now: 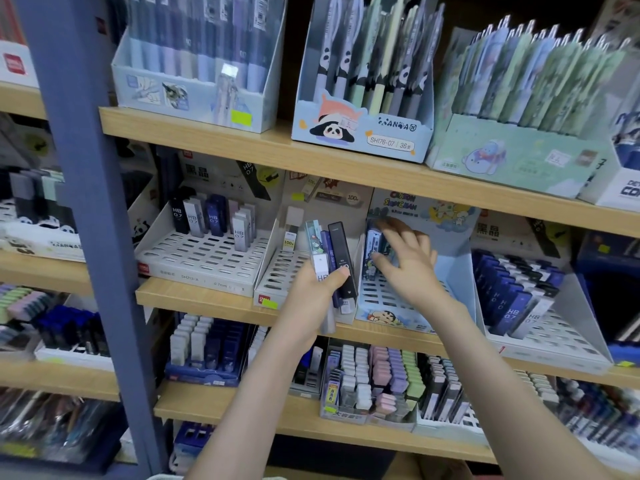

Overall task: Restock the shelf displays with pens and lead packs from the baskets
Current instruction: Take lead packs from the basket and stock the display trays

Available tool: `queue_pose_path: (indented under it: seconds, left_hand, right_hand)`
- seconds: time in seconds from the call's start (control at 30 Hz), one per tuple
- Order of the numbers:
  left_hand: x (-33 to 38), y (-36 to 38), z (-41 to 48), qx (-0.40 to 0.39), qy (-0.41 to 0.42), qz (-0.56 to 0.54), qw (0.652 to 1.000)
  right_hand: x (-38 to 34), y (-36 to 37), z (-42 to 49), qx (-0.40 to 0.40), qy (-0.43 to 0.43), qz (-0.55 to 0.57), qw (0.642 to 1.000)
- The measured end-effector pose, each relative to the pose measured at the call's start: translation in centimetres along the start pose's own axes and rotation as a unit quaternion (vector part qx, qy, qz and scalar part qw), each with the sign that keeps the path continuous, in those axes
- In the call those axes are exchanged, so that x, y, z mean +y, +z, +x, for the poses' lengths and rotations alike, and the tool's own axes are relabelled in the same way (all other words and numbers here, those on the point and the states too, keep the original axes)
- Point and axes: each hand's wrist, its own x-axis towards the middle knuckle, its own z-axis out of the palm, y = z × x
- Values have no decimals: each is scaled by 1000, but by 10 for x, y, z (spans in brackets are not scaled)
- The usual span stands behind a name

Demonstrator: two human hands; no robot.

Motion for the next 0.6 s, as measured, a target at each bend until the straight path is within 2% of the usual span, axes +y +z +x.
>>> queue_pose_path:
  seconds: [0.17, 0.6]
  left_hand:
    - [-1, 3, -1, -1, -6, -14, 1000]
    - [-3, 8, 3, -4, -14, -14, 1000]
  right_hand:
    - [0, 6, -6, 53, -48, 17, 997]
    - [10, 12, -10, 111, -86, -17, 990]
